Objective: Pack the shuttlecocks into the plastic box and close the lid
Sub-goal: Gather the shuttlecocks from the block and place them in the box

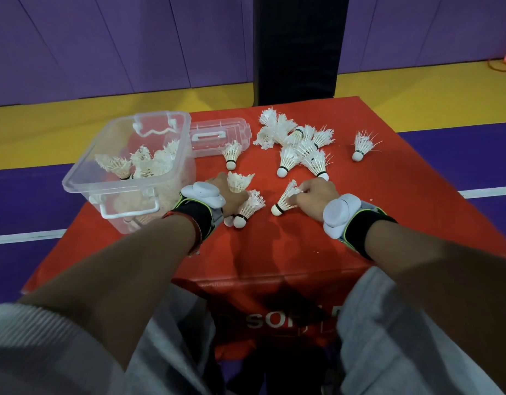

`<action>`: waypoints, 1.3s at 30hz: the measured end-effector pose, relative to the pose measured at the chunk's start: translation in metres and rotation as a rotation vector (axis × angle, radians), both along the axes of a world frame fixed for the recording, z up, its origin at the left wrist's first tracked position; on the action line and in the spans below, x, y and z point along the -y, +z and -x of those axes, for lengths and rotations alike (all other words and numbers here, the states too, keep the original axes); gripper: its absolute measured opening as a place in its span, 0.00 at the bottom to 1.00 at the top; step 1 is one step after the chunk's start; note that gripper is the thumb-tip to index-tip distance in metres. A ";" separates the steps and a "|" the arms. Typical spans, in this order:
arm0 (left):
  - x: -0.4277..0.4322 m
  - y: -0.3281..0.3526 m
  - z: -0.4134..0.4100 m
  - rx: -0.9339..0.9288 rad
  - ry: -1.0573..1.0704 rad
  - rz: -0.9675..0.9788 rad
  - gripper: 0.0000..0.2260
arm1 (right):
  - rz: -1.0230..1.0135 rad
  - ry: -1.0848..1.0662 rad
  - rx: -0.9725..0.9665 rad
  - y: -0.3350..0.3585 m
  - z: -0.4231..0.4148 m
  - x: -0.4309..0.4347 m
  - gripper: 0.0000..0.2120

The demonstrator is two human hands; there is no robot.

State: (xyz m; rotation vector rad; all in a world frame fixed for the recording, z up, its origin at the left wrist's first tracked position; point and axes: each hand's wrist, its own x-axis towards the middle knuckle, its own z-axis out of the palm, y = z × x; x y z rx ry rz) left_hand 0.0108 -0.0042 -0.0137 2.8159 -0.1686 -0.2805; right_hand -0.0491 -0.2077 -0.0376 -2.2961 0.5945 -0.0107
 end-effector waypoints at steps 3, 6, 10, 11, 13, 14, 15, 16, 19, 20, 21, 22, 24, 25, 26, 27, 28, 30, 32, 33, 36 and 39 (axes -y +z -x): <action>0.003 0.001 0.005 -0.016 0.067 0.074 0.32 | -0.068 0.083 -0.075 0.014 0.009 0.000 0.12; 0.003 0.002 0.012 -0.058 0.108 0.183 0.28 | -0.114 0.158 -0.140 0.025 0.018 -0.007 0.11; -0.002 0.006 0.020 -0.125 0.173 0.410 0.19 | -0.183 0.194 -0.109 0.023 0.022 -0.014 0.11; -0.003 0.009 0.023 -0.145 0.194 0.451 0.18 | -0.193 0.200 -0.101 0.021 0.021 -0.015 0.12; -0.005 0.014 0.028 -0.178 0.223 0.511 0.16 | -0.225 0.197 -0.059 0.019 0.020 -0.017 0.09; -0.006 0.014 0.030 -0.179 0.232 0.528 0.15 | -0.249 0.185 -0.029 0.016 0.017 -0.018 0.07; -0.008 0.015 0.031 -0.177 0.244 0.530 0.13 | -0.260 0.172 0.003 0.011 0.015 -0.017 0.07; -0.010 0.014 0.032 -0.168 0.253 0.529 0.12 | -0.247 0.167 0.028 0.008 0.014 -0.016 0.10; -0.018 0.010 0.037 -0.146 0.257 0.492 0.14 | -0.200 0.183 0.040 0.001 0.009 -0.017 0.13; -0.022 0.003 0.032 -0.123 0.238 0.455 0.21 | -0.192 0.192 0.022 0.001 0.008 -0.017 0.15; -0.027 -0.008 0.023 -0.090 0.220 0.386 0.26 | -0.188 0.206 0.005 0.000 0.006 -0.017 0.17; -0.033 -0.023 0.011 -0.062 0.200 0.324 0.29 | -0.186 0.225 -0.013 0.001 0.004 -0.017 0.19; -0.039 -0.041 -0.004 -0.050 0.176 0.228 0.28 | -0.188 0.259 -0.051 0.003 0.001 -0.018 0.21; -0.039 -0.039 -0.002 -0.047 0.156 0.187 0.28 | -0.185 0.270 -0.062 0.003 -0.001 -0.019 0.22; -0.038 -0.036 0.001 -0.054 0.131 0.159 0.27 | -0.174 0.279 -0.059 0.002 -0.002 -0.020 0.23; -0.038 -0.037 0.001 -0.079 0.117 0.142 0.26 | -0.162 0.286 -0.045 0.000 -0.004 -0.021 0.24; -0.038 -0.038 0.001 -0.096 0.107 0.135 0.25 | -0.149 0.293 -0.024 -0.002 -0.006 -0.021 0.24; -0.039 -0.036 0.002 -0.095 0.115 0.114 0.29 | -0.133 0.321 0.009 -0.004 -0.007 -0.023 0.23; -0.038 -0.027 0.006 -0.059 0.077 0.030 0.37 | -0.146 0.381 0.005 -0.002 -0.008 -0.021 0.24; -0.038 -0.022 0.008 -0.045 0.066 0.001 0.39 | -0.159 0.422 -0.012 0.000 -0.007 -0.019 0.26; -0.034 -0.002 0.020 -0.067 0.029 -0.030 0.33 | -0.152 0.494 -0.049 0.004 -0.005 -0.016 0.29; -0.032 0.001 0.021 -0.051 0.021 -0.023 0.20 | -0.115 0.496 -0.053 0.005 -0.004 -0.016 0.32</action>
